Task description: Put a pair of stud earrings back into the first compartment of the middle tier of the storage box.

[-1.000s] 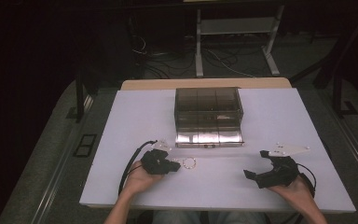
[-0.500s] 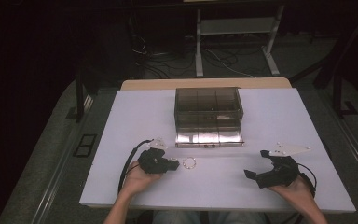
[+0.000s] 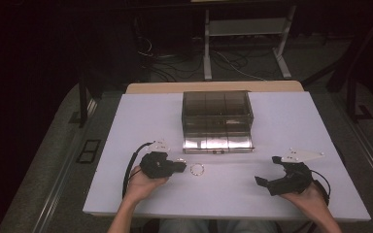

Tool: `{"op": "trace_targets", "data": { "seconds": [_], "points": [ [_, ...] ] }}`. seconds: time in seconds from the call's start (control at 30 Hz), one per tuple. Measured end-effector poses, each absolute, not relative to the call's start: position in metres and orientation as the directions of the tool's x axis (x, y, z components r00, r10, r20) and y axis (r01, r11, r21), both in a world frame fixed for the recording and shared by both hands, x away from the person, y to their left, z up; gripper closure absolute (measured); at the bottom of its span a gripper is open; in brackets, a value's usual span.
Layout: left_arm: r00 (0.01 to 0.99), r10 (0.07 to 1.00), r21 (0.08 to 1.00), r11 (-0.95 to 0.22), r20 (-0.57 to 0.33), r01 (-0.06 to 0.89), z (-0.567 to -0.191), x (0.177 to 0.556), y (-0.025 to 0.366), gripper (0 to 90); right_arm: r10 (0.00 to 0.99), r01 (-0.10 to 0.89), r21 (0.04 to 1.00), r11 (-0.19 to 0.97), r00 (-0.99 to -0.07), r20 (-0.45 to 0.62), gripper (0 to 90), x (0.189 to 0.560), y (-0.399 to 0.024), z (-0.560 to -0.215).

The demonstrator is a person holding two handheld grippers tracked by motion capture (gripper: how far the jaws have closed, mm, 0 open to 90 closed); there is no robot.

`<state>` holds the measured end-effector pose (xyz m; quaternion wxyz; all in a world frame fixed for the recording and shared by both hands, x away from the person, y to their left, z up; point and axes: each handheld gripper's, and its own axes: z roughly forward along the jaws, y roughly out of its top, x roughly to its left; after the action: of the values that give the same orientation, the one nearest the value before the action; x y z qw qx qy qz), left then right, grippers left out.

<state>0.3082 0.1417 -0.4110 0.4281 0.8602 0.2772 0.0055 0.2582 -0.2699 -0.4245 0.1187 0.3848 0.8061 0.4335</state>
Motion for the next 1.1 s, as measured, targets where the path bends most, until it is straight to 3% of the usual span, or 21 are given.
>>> {"op": "trace_targets", "data": {
  "seconds": [1.1],
  "points": [
    [0.863,0.481,0.766,-0.493,-0.156,0.414,-0.347,0.329,0.133,85.8,0.725,0.516,0.791,0.328,-0.674,0.139,0.0,0.258,-0.272,-0.424]
  ]
}}
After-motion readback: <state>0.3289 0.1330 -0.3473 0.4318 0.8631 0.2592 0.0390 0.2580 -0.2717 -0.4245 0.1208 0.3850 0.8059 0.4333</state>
